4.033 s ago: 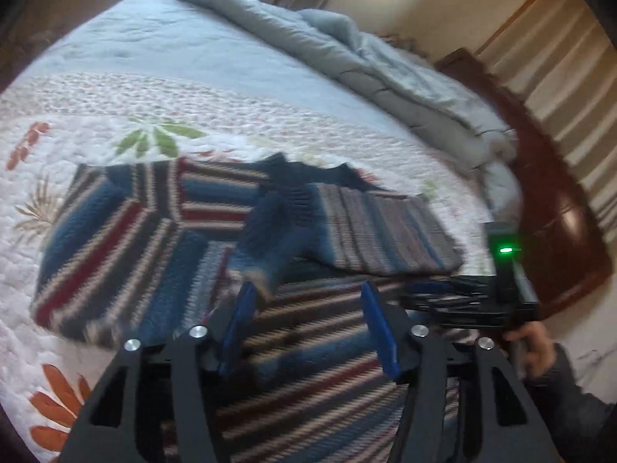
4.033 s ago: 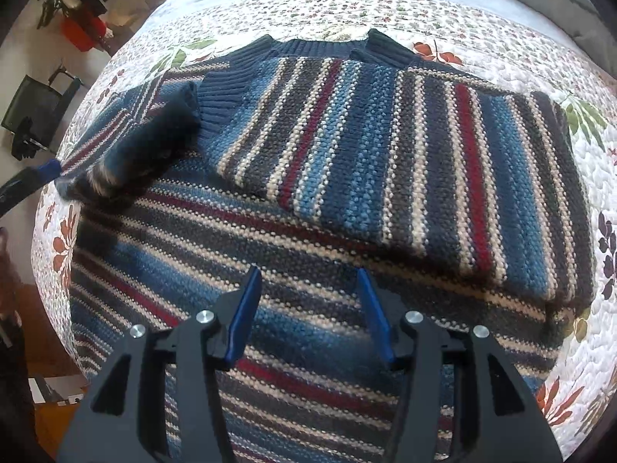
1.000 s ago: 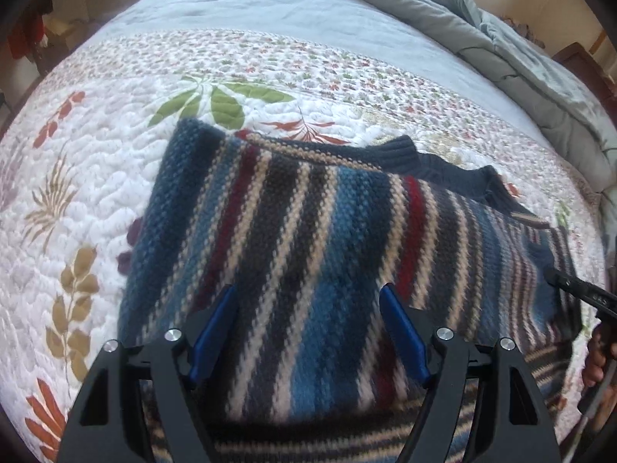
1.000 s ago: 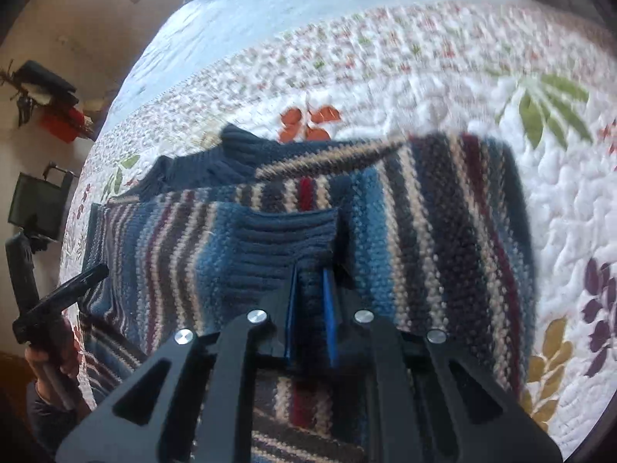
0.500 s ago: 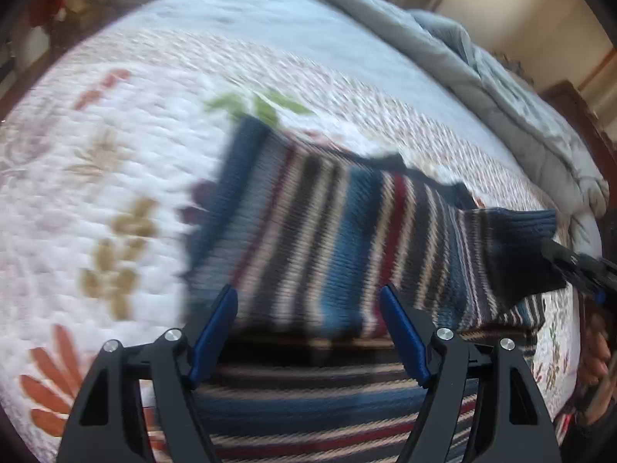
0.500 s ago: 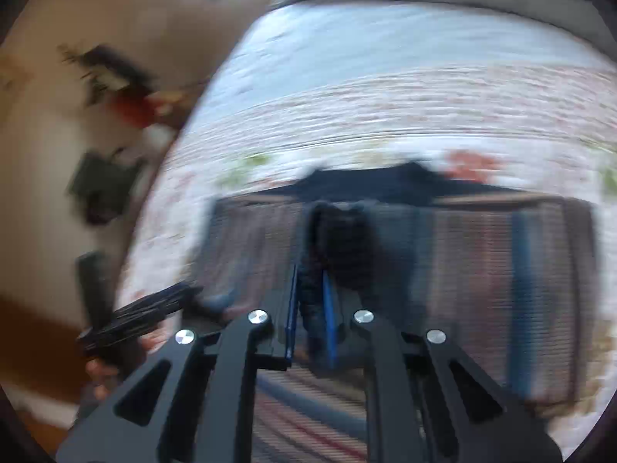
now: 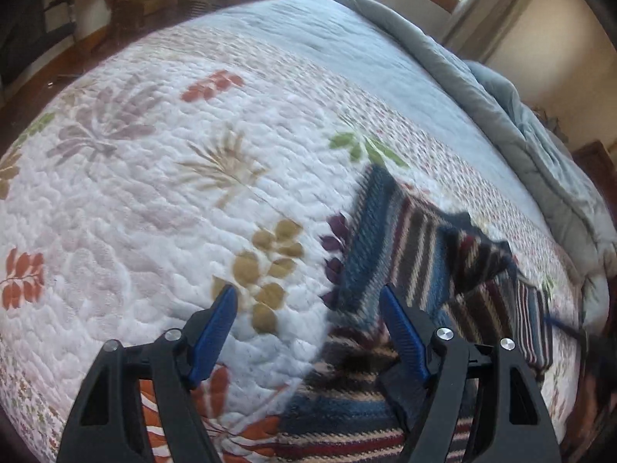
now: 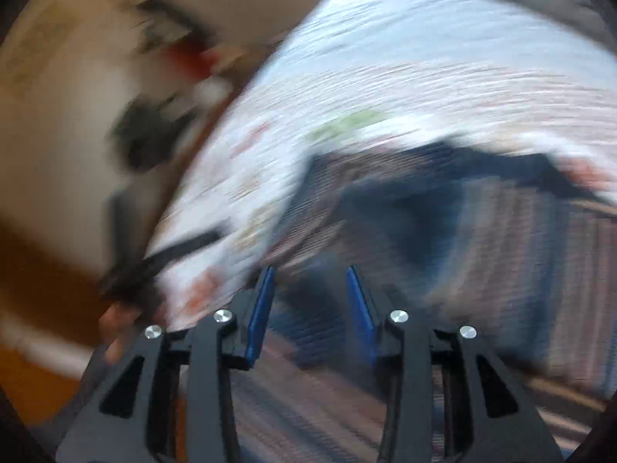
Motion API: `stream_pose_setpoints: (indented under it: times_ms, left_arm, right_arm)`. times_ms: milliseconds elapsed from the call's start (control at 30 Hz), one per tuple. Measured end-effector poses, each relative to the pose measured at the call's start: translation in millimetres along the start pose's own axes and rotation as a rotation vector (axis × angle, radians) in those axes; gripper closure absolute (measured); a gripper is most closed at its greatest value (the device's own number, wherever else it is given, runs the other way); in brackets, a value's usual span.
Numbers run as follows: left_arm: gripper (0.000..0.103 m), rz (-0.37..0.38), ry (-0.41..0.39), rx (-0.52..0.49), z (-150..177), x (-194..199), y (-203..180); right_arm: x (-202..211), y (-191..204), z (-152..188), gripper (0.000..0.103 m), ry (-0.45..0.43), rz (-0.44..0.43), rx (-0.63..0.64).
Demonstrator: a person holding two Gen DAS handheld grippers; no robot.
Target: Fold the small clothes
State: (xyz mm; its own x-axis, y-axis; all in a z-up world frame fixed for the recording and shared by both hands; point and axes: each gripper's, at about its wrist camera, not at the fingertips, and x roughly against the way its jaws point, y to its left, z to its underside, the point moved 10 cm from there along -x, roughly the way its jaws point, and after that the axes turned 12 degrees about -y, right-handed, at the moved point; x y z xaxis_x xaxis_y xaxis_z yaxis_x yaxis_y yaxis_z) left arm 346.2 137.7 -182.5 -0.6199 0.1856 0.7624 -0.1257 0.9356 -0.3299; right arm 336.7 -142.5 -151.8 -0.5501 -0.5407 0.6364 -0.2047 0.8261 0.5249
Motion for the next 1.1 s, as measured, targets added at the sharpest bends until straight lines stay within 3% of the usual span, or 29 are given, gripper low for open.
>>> stream_pose_setpoints:
  times_ms: [67, 167, 267, 433, 533, 600, 667, 700, 767, 933, 1100]
  left_arm:
    - [0.027, 0.052, 0.046, 0.007, 14.3, -4.9, -12.4]
    - [0.027, 0.14, 0.138, 0.019, 42.4, -9.6, -39.0]
    - [0.026, 0.2, 0.167, -0.003, 64.8, -2.7, -62.1]
    - [0.026, 0.316, 0.309, 0.026, 105.8, -1.8, -97.5]
    - [0.027, 0.33, 0.333, 0.071, 114.4, -15.6, -104.6]
    - [0.037, 0.32, 0.335, 0.101, 116.5, -24.6, -106.2]
    - [0.083, 0.295, 0.321, 0.077, 118.4, -28.3, -108.5]
    - [0.093, 0.304, 0.313, 0.074, 118.7, -28.0, -110.1]
    - [0.097, 0.322, 0.291, 0.109, 115.5, -24.8, -107.8]
    - [0.097, 0.284, 0.095, 0.103, 72.1, 12.2, -87.9]
    - [0.097, 0.248, -0.045, 0.103, 30.0, 61.0, -53.1]
  right_arm:
    - [2.1, -40.0, -11.8, 0.064, -0.019, 0.109, -0.039]
    - [-11.8, -73.9, -0.7, 0.067, 0.05, 0.129, -0.121]
    - [-22.8, -70.3, 22.2, 0.067, 0.085, 0.096, -0.104]
    - [-28.8, -70.6, 41.4, 0.067, 0.098, 0.077, -0.12]
    - [-24.9, -72.4, 42.7, 0.067, 0.085, 0.073, -0.114]
    - [-18.9, -75.8, 43.5, 0.067, 0.085, 0.092, -0.095]
    - [-15.6, -79.0, 40.2, 0.067, 0.077, 0.103, -0.085]
    - [-13.9, -81.2, 37.2, 0.067, 0.071, 0.111, -0.079]
    - [-12.3, -86.2, 29.8, 0.067, 0.06, 0.124, -0.081]
    - [-28.6, -91.0, 9.6, 0.067, 0.053, 0.153, -0.084]
    - [-50.2, -88.6, -2.2, 0.067, 0.065, 0.14, -0.11]
